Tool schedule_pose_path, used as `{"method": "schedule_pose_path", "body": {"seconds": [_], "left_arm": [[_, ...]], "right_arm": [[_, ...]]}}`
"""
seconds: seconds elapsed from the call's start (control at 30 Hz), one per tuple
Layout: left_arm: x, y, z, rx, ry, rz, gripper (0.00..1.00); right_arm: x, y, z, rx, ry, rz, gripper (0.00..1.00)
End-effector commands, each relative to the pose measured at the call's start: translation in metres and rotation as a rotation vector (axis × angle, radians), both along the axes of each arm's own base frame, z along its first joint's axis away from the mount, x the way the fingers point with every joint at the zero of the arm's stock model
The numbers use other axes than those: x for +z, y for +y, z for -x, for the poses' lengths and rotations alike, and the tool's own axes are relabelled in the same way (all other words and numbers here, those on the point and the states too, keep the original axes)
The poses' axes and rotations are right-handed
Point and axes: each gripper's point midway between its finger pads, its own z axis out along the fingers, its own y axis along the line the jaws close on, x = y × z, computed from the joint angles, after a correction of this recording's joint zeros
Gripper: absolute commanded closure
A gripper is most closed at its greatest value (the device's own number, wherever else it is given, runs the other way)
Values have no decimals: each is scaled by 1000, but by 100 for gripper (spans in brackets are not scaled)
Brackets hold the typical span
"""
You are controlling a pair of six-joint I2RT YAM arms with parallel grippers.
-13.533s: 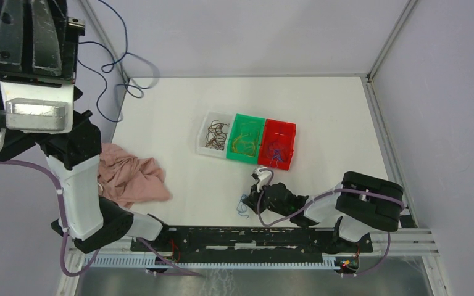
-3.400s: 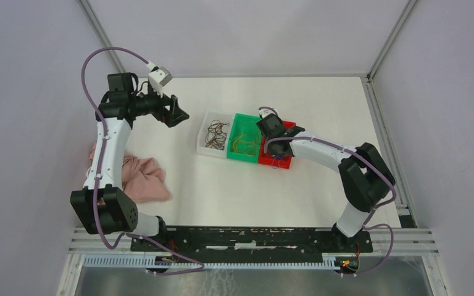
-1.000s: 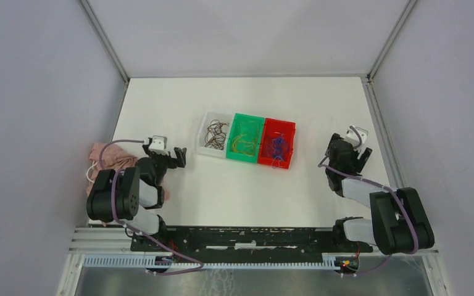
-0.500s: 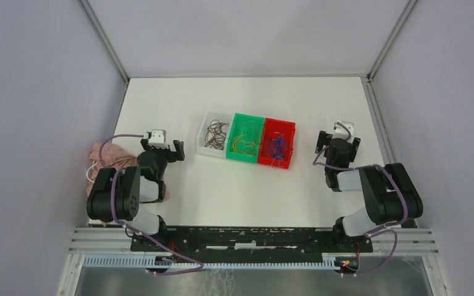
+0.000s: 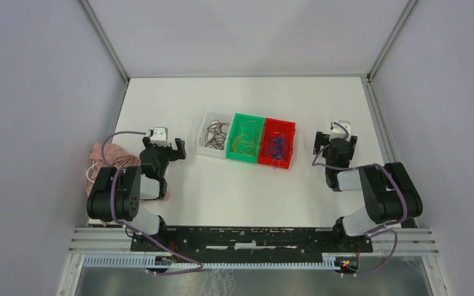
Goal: Untangle the cables
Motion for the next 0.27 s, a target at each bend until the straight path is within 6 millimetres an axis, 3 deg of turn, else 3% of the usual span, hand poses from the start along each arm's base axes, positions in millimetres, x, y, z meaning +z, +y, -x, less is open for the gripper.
{"method": "schedule_pose_path", "body": {"seconds": [0.0, 0.23], "left_arm": [[18, 4, -7, 27, -61, 11, 1], [18, 4, -7, 42, -60, 3, 1]], "right_arm": [[24, 2, -14, 10, -85, -5, 1], [24, 2, -14, 8, -85, -5, 1]]}}
